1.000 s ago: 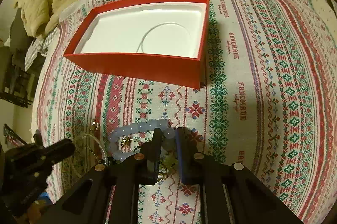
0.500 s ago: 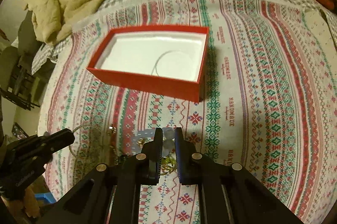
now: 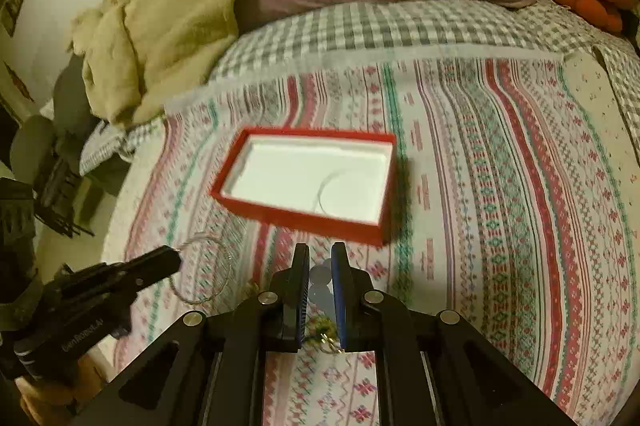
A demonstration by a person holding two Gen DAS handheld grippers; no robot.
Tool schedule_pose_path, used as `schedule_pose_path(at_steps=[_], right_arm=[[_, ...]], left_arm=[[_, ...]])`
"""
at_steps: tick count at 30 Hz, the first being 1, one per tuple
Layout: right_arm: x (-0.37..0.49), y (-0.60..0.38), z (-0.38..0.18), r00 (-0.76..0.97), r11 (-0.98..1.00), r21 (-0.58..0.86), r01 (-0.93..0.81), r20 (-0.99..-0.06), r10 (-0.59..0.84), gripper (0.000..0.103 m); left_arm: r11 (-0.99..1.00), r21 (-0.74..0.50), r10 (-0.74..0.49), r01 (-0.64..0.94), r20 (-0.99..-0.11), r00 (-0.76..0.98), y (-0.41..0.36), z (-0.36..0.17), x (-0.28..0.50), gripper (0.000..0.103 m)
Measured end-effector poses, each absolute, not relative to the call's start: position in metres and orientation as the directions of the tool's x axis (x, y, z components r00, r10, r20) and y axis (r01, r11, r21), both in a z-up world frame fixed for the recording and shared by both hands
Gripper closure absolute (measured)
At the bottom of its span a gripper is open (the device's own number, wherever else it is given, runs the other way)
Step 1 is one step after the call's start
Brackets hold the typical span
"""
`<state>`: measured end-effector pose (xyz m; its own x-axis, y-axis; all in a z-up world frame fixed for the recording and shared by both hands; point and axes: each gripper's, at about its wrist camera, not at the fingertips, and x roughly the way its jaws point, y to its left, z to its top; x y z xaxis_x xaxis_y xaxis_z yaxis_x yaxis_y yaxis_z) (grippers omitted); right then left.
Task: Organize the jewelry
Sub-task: 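Grasp the silver beaded bracelet with the left tool while the right tool grasps the light-blue bead bracelet, then carry both bracelets into the red box and open both tools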
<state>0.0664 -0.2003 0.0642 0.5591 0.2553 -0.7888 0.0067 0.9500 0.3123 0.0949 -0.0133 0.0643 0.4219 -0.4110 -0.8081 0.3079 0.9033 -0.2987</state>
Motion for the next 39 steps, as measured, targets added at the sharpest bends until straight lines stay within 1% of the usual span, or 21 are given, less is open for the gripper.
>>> schedule_pose_path(at_steps=[5,11,16,18,19,25,30,33,35,36,37,38,39], right_arm=[[0.073,-0.206,0.076,0.598,0.941,0.338,0.020,-0.758,0.260,0.092],[0.083,-0.220,0.088,0.651,0.937,0.346,0.045,-0.721,0.235,0.092],[0.096,-0.235,0.091,0.681,0.936,0.344,0.080,-0.704,0.200,0.092],[0.102,-0.237,0.090,0.686,0.934,0.347,0.087,-0.701,0.196,0.092],[0.105,-0.237,0.089,0.686,0.934,0.347,0.088,-0.700,0.196,0.095],[0.120,-0.215,0.091,0.701,0.935,0.353,0.025,-0.673,0.235,0.095],[0.130,-0.198,0.090,0.699,0.941,0.338,-0.022,-0.668,0.256,0.095],[0.133,-0.205,0.082,0.687,0.936,0.352,0.004,-0.682,0.253,0.095],[0.134,-0.211,0.076,0.674,0.932,0.362,0.030,-0.696,0.249,0.094],[0.134,-0.212,0.074,0.669,0.930,0.366,0.036,-0.700,0.249,0.093],[0.134,-0.213,0.072,0.662,0.929,0.368,0.045,-0.707,0.249,0.087],[0.134,-0.214,0.071,0.659,0.929,0.366,0.050,-0.711,0.245,0.085],[0.133,-0.215,0.071,0.655,0.931,0.361,0.053,-0.716,0.241,0.085]], left_arm=[[0.892,-0.305,-0.431,0.333,-0.795,0.428,-0.032,0.073,0.118,0.098],[0.857,-0.385,-0.505,0.342,-0.760,0.409,-0.049,0.074,0.155,0.098],[0.844,-0.429,-0.531,0.321,-0.752,0.390,-0.051,0.054,0.184,0.098],[0.857,-0.419,-0.512,0.300,-0.765,0.392,-0.046,0.042,0.191,0.098],[0.866,-0.408,-0.496,0.289,-0.774,0.394,-0.043,0.036,0.194,0.098],[0.905,-0.334,-0.419,0.264,-0.809,0.411,-0.027,0.017,0.200,0.098],[0.919,-0.276,-0.378,0.281,-0.820,0.430,-0.023,0.010,0.198,0.098],[0.921,-0.256,-0.368,0.295,-0.821,0.436,-0.024,0.010,0.197,0.098],[0.923,-0.243,-0.358,0.297,-0.826,0.435,-0.026,0.010,0.196,0.088],[0.925,-0.235,-0.352,0.299,-0.829,0.435,-0.028,0.011,0.196,0.079],[0.926,-0.227,-0.345,0.301,-0.830,0.438,-0.029,0.013,0.194,0.073],[0.928,-0.216,-0.338,0.303,-0.831,0.443,-0.030,0.014,0.193,0.071],[0.930,-0.206,-0.331,0.305,-0.832,0.446,-0.030,0.016,0.191,0.067]])
